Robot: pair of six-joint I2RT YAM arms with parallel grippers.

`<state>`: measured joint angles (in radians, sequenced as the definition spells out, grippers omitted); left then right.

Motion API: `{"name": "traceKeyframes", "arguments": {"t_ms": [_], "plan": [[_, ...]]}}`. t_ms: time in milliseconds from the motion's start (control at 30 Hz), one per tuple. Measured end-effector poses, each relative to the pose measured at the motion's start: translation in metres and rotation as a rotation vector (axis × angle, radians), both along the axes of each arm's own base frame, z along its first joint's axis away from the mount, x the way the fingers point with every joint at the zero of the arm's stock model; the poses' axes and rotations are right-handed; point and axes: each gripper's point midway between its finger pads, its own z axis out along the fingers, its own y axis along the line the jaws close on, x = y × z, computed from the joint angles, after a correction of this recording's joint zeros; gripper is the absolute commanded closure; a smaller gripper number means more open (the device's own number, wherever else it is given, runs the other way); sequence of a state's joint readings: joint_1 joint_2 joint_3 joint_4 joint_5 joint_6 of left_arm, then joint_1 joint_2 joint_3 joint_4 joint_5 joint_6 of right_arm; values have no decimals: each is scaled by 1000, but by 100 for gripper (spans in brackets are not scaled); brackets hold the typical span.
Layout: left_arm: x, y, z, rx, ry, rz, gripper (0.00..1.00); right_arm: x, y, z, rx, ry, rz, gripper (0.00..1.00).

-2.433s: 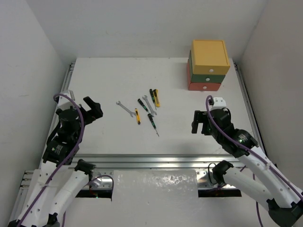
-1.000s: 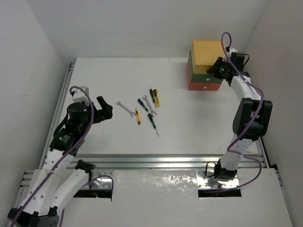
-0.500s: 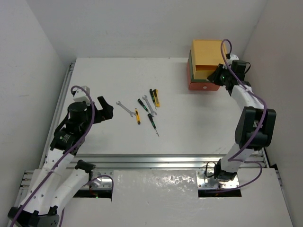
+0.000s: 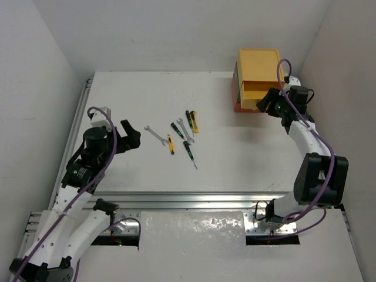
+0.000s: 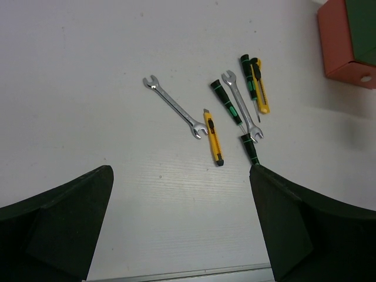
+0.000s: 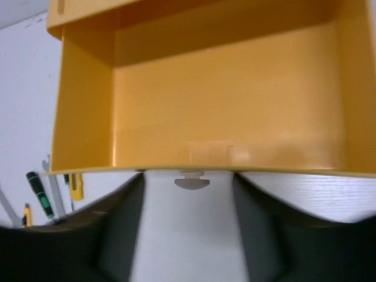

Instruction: Sort the tools into containers

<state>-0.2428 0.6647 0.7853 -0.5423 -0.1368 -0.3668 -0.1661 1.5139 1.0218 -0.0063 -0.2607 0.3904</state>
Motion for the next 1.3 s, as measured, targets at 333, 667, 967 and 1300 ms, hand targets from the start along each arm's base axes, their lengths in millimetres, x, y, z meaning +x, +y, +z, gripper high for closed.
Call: {"name": "traceKeyframes", "arguments": {"t_ms": [333,667,967,1300], "plan": [[-1,4,3,5,-13,19,0,-23,53,45,-5,-67,73,3],[1,15,4,24,-20,81,0,-98,217,24,-75,20,416,32],[2,22,1,36,-9,120,0,-82,331,-101,-285,326,575,45],[1,21,3,31,-16,112,0,-77,385,-155,-372,419,639,54]]}}
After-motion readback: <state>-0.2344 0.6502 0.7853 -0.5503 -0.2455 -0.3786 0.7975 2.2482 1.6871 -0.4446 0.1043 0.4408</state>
